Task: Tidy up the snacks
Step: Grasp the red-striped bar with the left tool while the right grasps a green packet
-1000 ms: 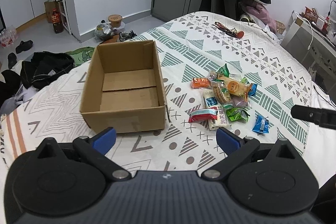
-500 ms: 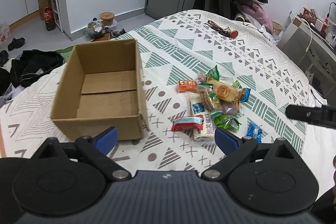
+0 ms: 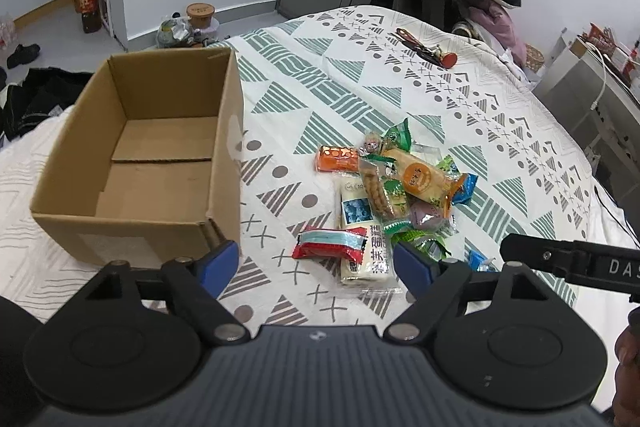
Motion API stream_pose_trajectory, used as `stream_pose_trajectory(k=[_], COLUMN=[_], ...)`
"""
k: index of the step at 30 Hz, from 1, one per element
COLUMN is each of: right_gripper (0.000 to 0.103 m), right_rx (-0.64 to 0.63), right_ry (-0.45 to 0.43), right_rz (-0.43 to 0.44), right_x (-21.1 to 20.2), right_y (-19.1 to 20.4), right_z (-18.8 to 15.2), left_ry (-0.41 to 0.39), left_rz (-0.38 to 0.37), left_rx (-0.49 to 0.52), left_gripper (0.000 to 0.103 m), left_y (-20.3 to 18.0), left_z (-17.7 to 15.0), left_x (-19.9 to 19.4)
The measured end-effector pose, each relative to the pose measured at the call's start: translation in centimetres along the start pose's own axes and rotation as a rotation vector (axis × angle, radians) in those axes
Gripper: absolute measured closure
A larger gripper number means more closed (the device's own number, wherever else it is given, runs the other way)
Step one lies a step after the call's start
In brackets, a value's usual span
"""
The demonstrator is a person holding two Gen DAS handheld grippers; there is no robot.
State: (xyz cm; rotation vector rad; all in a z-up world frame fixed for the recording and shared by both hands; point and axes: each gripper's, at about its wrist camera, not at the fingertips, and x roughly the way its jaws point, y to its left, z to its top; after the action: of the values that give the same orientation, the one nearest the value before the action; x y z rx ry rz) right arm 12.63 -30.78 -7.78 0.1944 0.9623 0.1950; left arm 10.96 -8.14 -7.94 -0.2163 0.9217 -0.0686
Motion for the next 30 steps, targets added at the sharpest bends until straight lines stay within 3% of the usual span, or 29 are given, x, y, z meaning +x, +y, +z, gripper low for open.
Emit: stream_pose_trajectory(k=[3, 9, 24, 30], right_gripper=[0.028, 0.032, 0.034, 0.034], right_rx=[0.021, 0.037, 0.048, 0.058], right_ry=[0.02, 0.063, 0.153, 0.175], right_rz=[0.006, 0.014, 0.031, 0.028], right_x=[1.0, 3.1, 7.7, 8.8], right_y=[-0.4, -0.7, -1.6, -1.9], right_z=[0.5, 1.1, 1.8, 1.8], left_ry=[0.011, 0.035, 0.097, 0.1], left_rz=[-0.003, -0.002, 0.025, 0.001], left_rx=[-0.027, -0.058, -0.129, -0.17], left_gripper=[0.028, 0.032, 0.033, 0.044], left_y=[0.0, -0.5, -0.7, -0.5], left_z=[0.0, 0.0, 0.3, 0.0], left_x=[1.0, 3.3, 8.9, 10.0])
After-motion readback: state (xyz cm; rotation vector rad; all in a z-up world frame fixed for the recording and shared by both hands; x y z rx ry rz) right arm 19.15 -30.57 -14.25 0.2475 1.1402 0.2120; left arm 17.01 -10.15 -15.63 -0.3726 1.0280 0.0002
